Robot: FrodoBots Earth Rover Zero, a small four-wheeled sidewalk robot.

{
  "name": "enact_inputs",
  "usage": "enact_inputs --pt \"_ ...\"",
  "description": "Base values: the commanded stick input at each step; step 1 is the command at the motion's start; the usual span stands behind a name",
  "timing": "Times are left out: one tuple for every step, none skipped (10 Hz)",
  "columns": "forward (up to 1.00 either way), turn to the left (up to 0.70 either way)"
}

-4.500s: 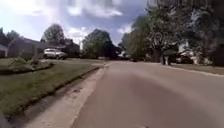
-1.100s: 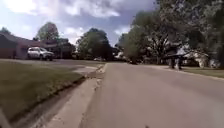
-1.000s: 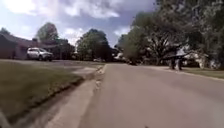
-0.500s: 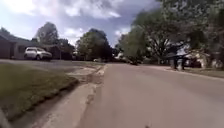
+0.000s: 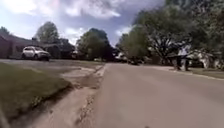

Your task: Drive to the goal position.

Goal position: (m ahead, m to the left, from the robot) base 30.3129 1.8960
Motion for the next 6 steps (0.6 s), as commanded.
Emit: enact_inputs --pt "1.0 0.0" --pt "1.0 0.0" --pt "1.0 0.0" --pt "1.0 0.0" --pt "1.0 0.0" --pt "1.0 0.0"
